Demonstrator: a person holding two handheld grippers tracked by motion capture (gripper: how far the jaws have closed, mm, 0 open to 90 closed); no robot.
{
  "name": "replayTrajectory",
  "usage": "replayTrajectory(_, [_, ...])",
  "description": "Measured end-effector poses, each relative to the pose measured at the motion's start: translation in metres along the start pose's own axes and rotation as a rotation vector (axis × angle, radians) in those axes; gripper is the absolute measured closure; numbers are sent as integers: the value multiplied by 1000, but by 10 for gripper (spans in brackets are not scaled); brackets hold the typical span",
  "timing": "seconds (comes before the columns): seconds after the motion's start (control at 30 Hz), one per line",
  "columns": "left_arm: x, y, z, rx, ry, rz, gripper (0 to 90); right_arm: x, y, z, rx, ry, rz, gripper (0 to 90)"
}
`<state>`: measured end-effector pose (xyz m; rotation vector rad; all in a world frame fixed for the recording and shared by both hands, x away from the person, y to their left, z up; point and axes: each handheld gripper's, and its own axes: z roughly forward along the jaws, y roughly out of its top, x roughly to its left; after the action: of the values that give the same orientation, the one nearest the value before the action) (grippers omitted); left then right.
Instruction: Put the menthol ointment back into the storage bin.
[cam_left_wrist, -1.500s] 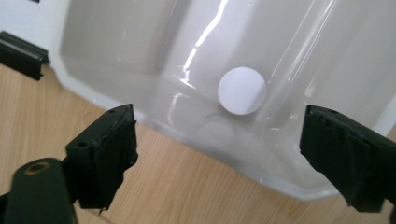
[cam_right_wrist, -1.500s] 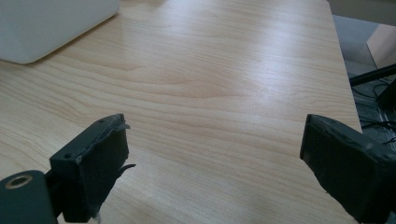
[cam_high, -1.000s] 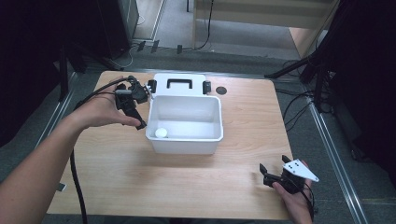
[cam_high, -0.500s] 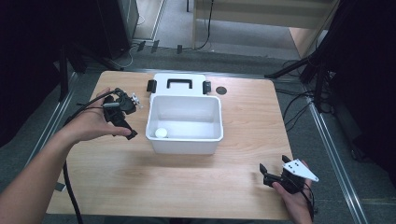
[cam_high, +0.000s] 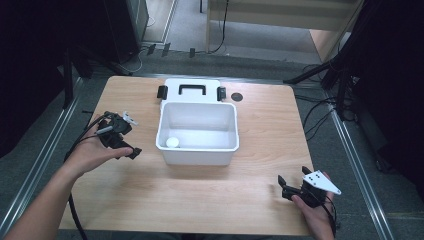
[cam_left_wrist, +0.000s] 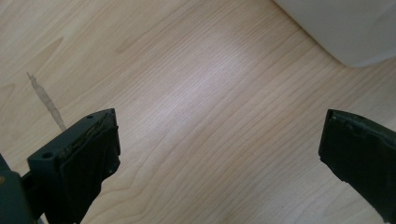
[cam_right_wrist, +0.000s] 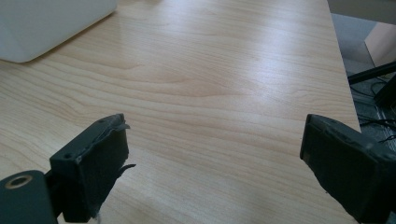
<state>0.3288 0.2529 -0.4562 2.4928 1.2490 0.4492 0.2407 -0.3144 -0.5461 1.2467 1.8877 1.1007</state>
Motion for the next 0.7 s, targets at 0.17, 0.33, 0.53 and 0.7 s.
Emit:
replayTrajectory(0.17, [4,-24,4,-113,64,-100,0,0,0,0,1,-1,-1,80])
replayTrajectory(0.33, [8,-54,8,-263,94,-210,0,0,0,0,1,-4,-3,80])
replayTrajectory(0.53, [3,-83,16,-391,137,-295,0,0,0,0,1,-2,-2,80])
replayTrajectory(0.7, [1,-99,19,-438,145,-342,0,0,0,0,1,-1,-3,80])
